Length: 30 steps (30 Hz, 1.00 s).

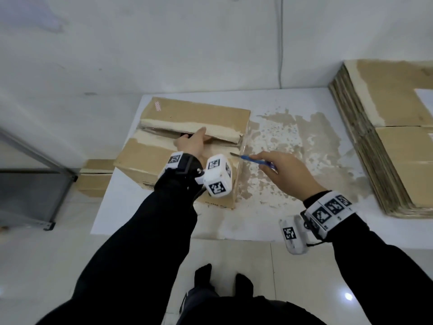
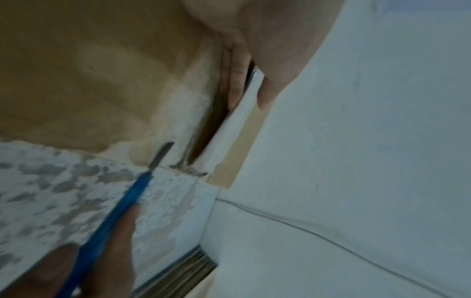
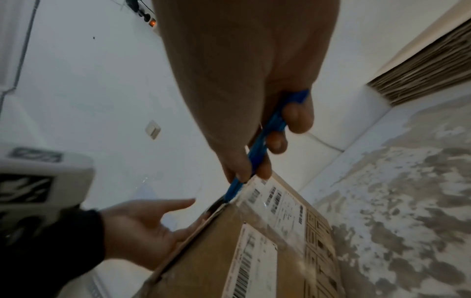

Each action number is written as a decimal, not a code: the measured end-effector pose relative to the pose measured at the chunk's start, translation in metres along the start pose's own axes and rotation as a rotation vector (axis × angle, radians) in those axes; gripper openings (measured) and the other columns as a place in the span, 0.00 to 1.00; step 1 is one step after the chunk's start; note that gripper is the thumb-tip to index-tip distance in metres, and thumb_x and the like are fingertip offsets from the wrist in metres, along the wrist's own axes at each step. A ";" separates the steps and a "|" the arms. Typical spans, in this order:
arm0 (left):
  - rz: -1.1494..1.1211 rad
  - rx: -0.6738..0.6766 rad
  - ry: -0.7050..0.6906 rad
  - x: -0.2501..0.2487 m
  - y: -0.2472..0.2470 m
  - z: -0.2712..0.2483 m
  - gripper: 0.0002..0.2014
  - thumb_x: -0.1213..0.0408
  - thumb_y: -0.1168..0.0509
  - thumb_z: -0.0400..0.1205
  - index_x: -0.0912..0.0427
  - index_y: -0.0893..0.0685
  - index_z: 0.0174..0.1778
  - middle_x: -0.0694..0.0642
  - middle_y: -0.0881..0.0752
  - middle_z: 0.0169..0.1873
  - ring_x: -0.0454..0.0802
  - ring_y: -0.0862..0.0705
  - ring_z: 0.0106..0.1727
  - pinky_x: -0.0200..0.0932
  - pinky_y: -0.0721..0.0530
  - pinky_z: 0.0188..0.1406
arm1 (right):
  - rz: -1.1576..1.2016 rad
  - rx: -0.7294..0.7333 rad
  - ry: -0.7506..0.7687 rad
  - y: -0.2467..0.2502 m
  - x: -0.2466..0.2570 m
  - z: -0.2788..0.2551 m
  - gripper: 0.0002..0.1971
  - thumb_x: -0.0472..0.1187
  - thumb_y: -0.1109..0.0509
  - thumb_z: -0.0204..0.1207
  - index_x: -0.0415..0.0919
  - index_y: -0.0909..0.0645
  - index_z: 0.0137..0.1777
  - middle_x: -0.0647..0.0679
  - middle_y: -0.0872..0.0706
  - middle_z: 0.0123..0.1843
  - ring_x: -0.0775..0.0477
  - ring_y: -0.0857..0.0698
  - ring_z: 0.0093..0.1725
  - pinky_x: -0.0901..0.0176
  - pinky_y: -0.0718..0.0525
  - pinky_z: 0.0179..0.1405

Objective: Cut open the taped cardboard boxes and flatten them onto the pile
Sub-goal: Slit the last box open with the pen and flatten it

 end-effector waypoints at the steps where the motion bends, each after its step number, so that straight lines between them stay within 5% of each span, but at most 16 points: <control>1: -0.015 0.022 0.043 0.001 -0.004 0.008 0.25 0.55 0.24 0.70 0.68 0.23 0.53 0.61 0.11 0.50 0.57 0.13 0.50 0.54 0.17 0.58 | -0.062 -0.051 0.020 0.004 0.003 0.000 0.15 0.40 0.37 0.82 0.53 0.19 0.65 0.49 0.15 0.43 0.48 0.19 0.38 0.54 0.21 0.33; 3: 0.026 0.024 0.049 0.004 -0.009 0.029 0.17 0.61 0.23 0.70 0.71 0.18 0.44 0.63 0.10 0.45 0.60 0.12 0.48 0.62 0.16 0.58 | -0.156 -0.149 0.035 0.012 0.006 0.001 0.14 0.36 0.35 0.81 0.48 0.17 0.64 0.45 0.18 0.37 0.43 0.21 0.31 0.56 0.27 0.23; 6: 0.083 0.040 0.007 0.008 -0.012 0.037 0.21 0.65 0.26 0.72 0.70 0.23 0.57 0.66 0.13 0.53 0.62 0.14 0.56 0.62 0.19 0.63 | -0.321 -0.189 0.041 0.011 0.009 0.008 0.14 0.32 0.31 0.77 0.45 0.14 0.60 0.46 0.23 0.31 0.45 0.29 0.23 0.65 0.44 0.18; 8: 0.111 0.053 -0.029 0.002 -0.010 0.025 0.18 0.65 0.27 0.75 0.66 0.24 0.56 0.64 0.14 0.54 0.60 0.15 0.59 0.59 0.20 0.65 | -0.427 -0.193 -0.016 0.011 0.010 0.019 0.20 0.29 0.32 0.77 0.48 0.17 0.64 0.48 0.26 0.31 0.49 0.33 0.24 0.65 0.49 0.19; 12: 0.170 0.072 -0.125 -0.006 -0.009 0.015 0.10 0.67 0.30 0.78 0.67 0.20 0.51 0.59 0.12 0.47 0.57 0.14 0.56 0.55 0.20 0.66 | -0.211 -0.289 -0.263 0.036 -0.022 0.034 0.19 0.34 0.42 0.83 0.46 0.24 0.72 0.42 0.17 0.45 0.44 0.22 0.34 0.61 0.34 0.28; 14: 0.256 0.123 -0.200 -0.015 -0.015 0.009 0.14 0.62 0.31 0.76 0.68 0.18 0.53 0.61 0.12 0.50 0.60 0.15 0.58 0.56 0.22 0.69 | -0.013 -0.324 -0.347 0.030 -0.056 0.020 0.21 0.32 0.42 0.81 0.44 0.24 0.72 0.39 0.14 0.52 0.40 0.17 0.43 0.60 0.28 0.36; 17: 0.733 0.060 -0.247 -0.021 -0.013 0.001 0.31 0.51 0.40 0.83 0.70 0.34 0.75 0.63 0.20 0.66 0.61 0.25 0.71 0.54 0.40 0.78 | 0.019 -0.107 -0.486 -0.029 -0.112 -0.018 0.27 0.25 0.43 0.79 0.44 0.29 0.76 0.33 0.16 0.56 0.38 0.19 0.40 0.57 0.26 0.35; 19: 1.139 0.006 -0.334 -0.030 -0.009 -0.005 0.31 0.47 0.48 0.86 0.70 0.35 0.75 0.63 0.17 0.62 0.59 0.25 0.71 0.58 0.55 0.80 | -0.032 0.041 -0.562 -0.066 -0.134 -0.044 0.31 0.23 0.44 0.79 0.46 0.34 0.80 0.32 0.19 0.58 0.37 0.21 0.41 0.54 0.27 0.37; 22: 1.312 0.010 -0.512 -0.049 -0.004 -0.012 0.23 0.51 0.46 0.86 0.65 0.28 0.68 0.60 0.13 0.53 0.58 0.21 0.66 0.60 0.61 0.79 | -0.133 0.110 -0.612 -0.082 -0.139 -0.060 0.28 0.29 0.40 0.79 0.46 0.34 0.79 0.32 0.28 0.66 0.31 0.27 0.60 0.44 0.28 0.54; 24: 1.315 0.043 -0.687 -0.069 -0.005 -0.024 0.15 0.56 0.44 0.85 0.59 0.23 0.63 0.57 0.12 0.49 0.57 0.18 0.60 0.56 0.50 0.78 | -0.109 0.011 -0.572 -0.069 -0.124 -0.050 0.23 0.35 0.36 0.80 0.45 0.28 0.75 0.31 0.32 0.73 0.29 0.34 0.72 0.39 0.33 0.69; 27: 1.320 0.200 -0.760 -0.095 -0.001 -0.046 0.11 0.60 0.43 0.83 0.59 0.17 0.51 0.57 0.14 0.46 0.57 0.18 0.49 0.50 0.24 0.56 | 0.162 -0.309 -0.233 -0.026 -0.055 -0.017 0.13 0.34 0.37 0.81 0.37 0.19 0.63 0.41 0.21 0.61 0.41 0.24 0.63 0.55 0.28 0.62; 30: 1.382 0.343 -0.710 -0.107 0.021 -0.073 0.12 0.58 0.39 0.82 0.61 0.14 0.43 0.55 0.17 0.39 0.55 0.21 0.44 0.45 0.26 0.41 | 0.256 -0.194 0.112 -0.010 0.029 0.017 0.11 0.33 0.39 0.82 0.38 0.17 0.58 0.48 0.18 0.55 0.51 0.23 0.57 0.64 0.29 0.57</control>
Point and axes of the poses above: each hand's wrist, its own z-axis towards the middle knuckle, its own y-axis out of the back of the hand, x = y × z, the point moved 7 cm from there along z, towards the middle knuckle
